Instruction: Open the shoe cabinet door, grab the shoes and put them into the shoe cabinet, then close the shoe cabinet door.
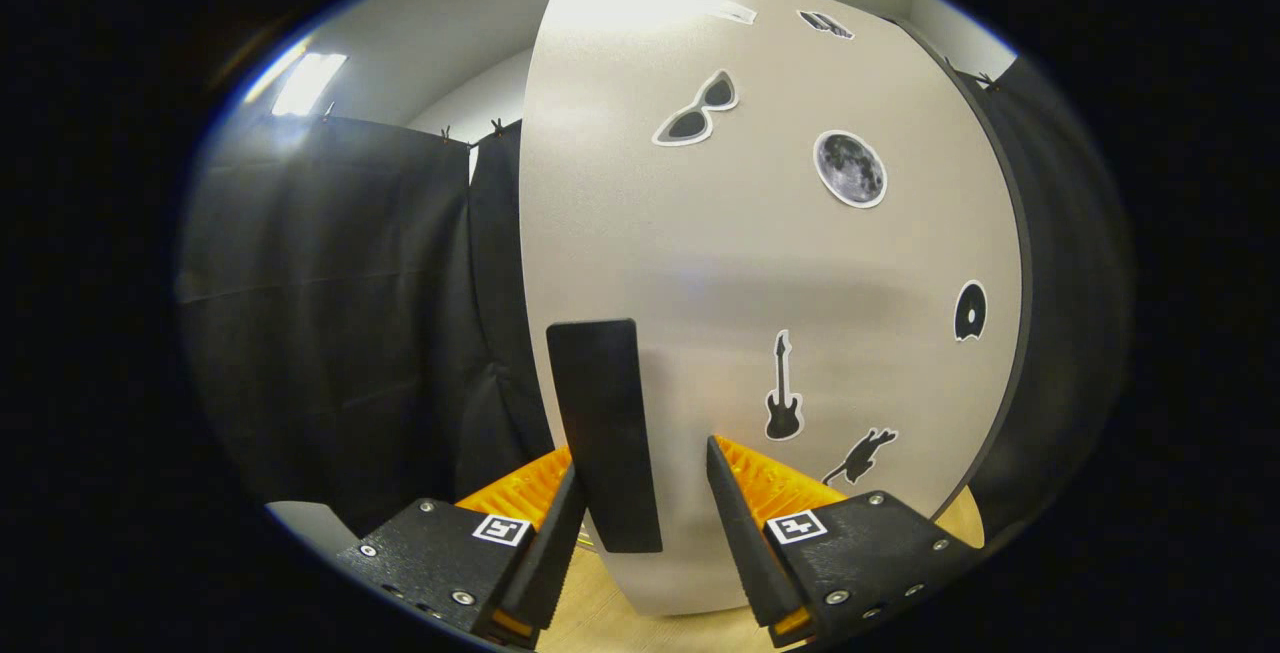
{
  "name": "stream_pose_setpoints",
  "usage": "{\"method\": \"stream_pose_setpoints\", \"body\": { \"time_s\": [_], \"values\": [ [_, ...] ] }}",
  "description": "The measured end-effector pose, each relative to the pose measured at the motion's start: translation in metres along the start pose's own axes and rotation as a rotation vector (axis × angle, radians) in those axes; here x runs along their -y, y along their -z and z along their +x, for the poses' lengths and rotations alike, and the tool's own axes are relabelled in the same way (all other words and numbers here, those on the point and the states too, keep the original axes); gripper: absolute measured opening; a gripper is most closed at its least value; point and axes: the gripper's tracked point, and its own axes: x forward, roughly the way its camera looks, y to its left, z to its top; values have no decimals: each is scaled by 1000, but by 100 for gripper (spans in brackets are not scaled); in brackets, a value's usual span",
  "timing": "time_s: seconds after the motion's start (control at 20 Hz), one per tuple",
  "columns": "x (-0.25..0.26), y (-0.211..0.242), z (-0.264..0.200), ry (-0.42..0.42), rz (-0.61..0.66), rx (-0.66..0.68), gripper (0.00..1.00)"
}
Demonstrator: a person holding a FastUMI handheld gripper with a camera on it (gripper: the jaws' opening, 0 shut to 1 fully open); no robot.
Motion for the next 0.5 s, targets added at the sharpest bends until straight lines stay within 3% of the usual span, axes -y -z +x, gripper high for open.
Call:
{"method": "stream_pose_setpoints", "body": {
  "time_s": [0.5],
  "values": [
    [2, 2, 14, 76, 6, 28, 76]
  ]
}}
